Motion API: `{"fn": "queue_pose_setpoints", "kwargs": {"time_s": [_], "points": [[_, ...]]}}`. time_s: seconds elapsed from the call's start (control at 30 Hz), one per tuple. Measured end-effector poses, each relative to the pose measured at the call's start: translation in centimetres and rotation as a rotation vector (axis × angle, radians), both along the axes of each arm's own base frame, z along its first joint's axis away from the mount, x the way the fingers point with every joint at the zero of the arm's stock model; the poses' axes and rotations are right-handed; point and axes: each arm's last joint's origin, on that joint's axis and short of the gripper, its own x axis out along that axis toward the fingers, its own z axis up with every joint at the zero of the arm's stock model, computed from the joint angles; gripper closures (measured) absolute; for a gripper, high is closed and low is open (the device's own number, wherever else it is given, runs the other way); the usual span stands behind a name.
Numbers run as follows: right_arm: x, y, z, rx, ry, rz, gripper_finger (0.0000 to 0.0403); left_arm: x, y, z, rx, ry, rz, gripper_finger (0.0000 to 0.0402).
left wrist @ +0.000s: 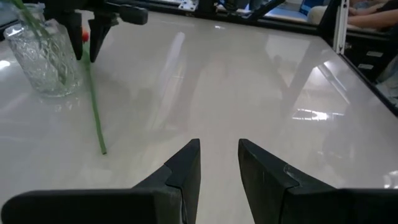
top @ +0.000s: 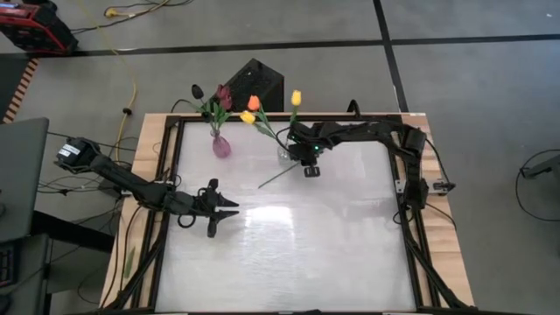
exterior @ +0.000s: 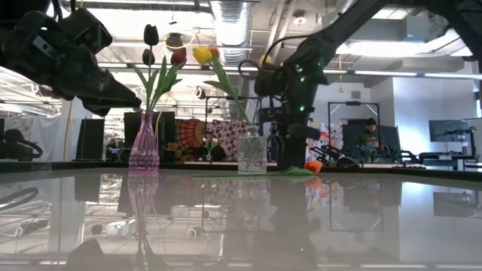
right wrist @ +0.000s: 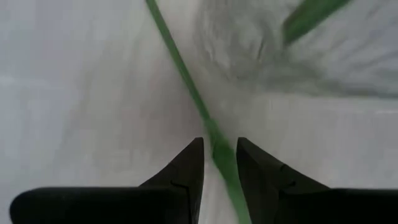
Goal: Sort flowers into vase by color
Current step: Put the orange flower into the transparent vase
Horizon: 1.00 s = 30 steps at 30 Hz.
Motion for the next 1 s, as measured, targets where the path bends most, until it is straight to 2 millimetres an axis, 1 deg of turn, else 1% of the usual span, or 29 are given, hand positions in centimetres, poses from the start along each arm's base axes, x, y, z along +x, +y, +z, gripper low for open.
{"fn": "queue_pose_setpoints", "kwargs": {"time_s": [0.1,0.23,0.3,0.43,0.47,0.53,0.6,0.67,0.8,1.0], "points": [[0.3,-0.4,-0.9,0.006,0.026,0.017,0.0282,0.0,0.0,-0.1,0.006,0.015,0.000,0.0306],[0.2,-0.3,-1.9,0.017,0.081,0.033,0.0288,-0.1,0.0,-0.3,0.010,0.029,0.000,0.0306],[0.0,-0.1,-2.0,0.025,0.104,0.035,0.0307,-0.1,0.0,-0.3,0.010,0.028,0.000,0.0306],[-0.5,0.6,-1.4,0.037,0.148,0.045,0.0377,-0.1,0.0,-0.3,0.007,0.027,0.001,0.0306],[-0.6,0.8,-1.0,0.039,0.154,0.049,0.0384,-0.1,0.0,-0.3,0.003,0.027,0.002,0.0306],[-1.1,1.6,-0.3,0.054,0.183,0.046,0.0384,-0.1,0.0,-0.3,0.001,0.026,0.002,0.0306],[-1.2,2.4,0.8,0.032,0.177,0.041,0.0382,-0.1,0.0,-0.2,-0.003,0.025,0.003,0.0306],[-1.4,3.3,2.5,-0.024,0.167,0.043,0.0386,-0.1,0.0,-0.2,-0.010,0.024,0.005,0.0306],[-2.3,6.1,5.4,-0.169,0.209,0.059,0.0388,-0.1,0.0,-0.2,-0.015,0.024,0.006,0.0306],[-4.3,10.9,10.7,-0.492,0.177,0.108,0.0388,-0.1,0.0,-0.2,-0.015,0.024,0.006,0.0306]]}}
